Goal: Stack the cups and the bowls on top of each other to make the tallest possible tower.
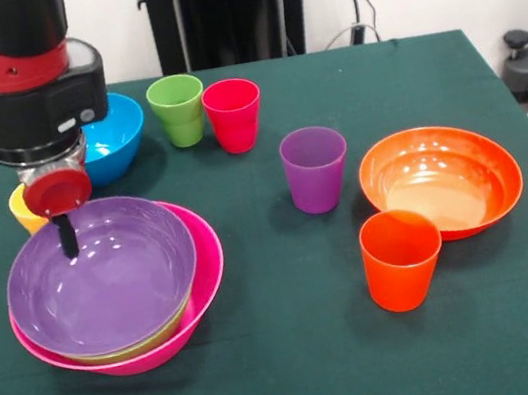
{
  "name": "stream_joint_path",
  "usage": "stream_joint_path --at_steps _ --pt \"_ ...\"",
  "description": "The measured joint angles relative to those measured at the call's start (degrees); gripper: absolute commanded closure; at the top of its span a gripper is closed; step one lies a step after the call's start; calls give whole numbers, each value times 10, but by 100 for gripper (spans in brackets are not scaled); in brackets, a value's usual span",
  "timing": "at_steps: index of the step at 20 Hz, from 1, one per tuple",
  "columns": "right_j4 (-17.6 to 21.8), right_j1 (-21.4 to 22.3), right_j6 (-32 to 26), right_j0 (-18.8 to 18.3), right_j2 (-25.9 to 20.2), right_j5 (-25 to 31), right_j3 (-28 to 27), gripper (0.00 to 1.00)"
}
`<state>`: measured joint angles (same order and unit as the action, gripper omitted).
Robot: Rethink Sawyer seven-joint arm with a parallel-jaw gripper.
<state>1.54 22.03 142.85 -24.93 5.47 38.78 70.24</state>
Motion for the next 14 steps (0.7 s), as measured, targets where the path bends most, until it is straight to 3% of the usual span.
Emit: stream_joint_path --at_steps 5,14 --pt "0 -21 0 0 0 -33 1 0" --pt "0 -43 0 0 -1 -41 1 0"
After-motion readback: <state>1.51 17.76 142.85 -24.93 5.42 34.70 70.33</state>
